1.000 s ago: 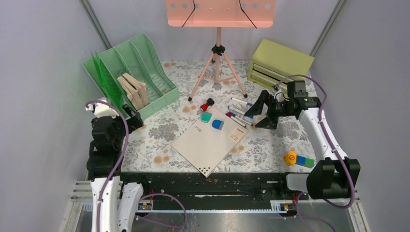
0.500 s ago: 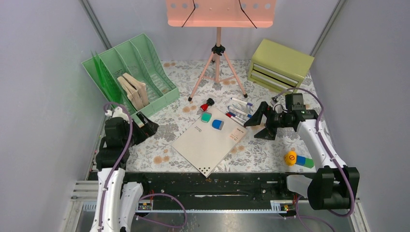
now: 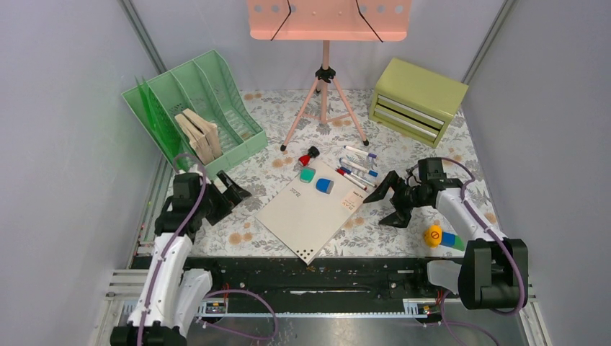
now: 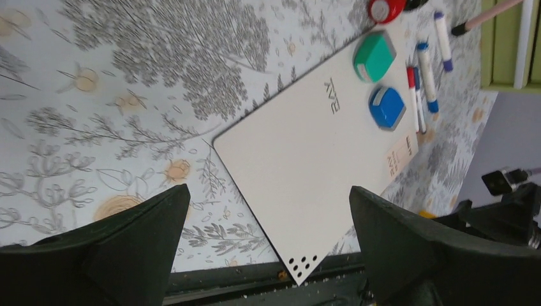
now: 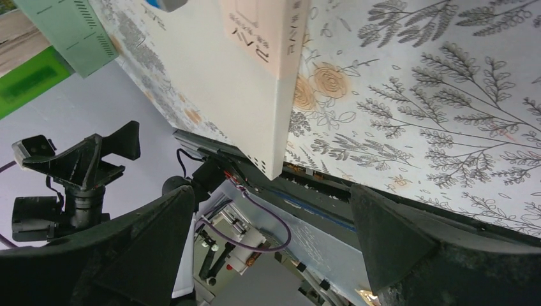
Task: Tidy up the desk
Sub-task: Pick up the folder from the center of the board.
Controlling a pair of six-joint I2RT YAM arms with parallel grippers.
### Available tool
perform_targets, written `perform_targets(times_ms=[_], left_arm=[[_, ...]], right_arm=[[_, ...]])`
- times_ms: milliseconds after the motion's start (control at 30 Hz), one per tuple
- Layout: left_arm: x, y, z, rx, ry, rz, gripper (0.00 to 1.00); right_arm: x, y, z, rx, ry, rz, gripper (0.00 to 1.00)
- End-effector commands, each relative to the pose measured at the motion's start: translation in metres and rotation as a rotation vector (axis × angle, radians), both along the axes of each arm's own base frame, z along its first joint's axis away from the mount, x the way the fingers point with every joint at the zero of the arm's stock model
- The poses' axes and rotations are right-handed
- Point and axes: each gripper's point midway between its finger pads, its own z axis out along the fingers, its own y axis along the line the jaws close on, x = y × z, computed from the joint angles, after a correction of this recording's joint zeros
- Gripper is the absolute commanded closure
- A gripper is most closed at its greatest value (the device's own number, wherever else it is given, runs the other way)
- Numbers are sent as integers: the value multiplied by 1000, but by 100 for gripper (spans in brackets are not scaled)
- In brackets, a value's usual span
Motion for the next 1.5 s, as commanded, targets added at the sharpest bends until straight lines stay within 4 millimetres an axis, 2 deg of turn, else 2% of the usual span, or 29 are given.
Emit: perform_targets(times_ms=[0, 200, 333, 533, 633, 833, 900, 1100, 1467], left_arm=[[10, -29, -2, -40, -4, -79, 1], [19, -69, -15, 18, 38, -198, 1], [29, -86, -23, 134, 65, -297, 1], [54, -96, -31, 254, 118, -386, 1], [58, -105, -37, 261, 159, -464, 1], [70, -115, -59, 260, 226, -507, 1], [69, -118, -68, 258, 255, -528, 2], [59, -124, -80, 224, 286, -580, 5], [25, -143, -94, 61, 339, -640, 19]], right_arm=[[6, -4, -12, -22, 26, -49, 1], [3, -3, -24, -15, 63, -45, 1], [3, 1, -31, 12, 74, -39, 0], [7, 4, -38, 40, 78, -37, 3], [6, 4, -42, 41, 89, -31, 3], [4, 5, -51, 45, 103, -28, 6], [3, 4, -56, 40, 121, -30, 6], [1, 5, -68, 42, 167, -14, 11], [6, 13, -76, 50, 185, 21, 20]])
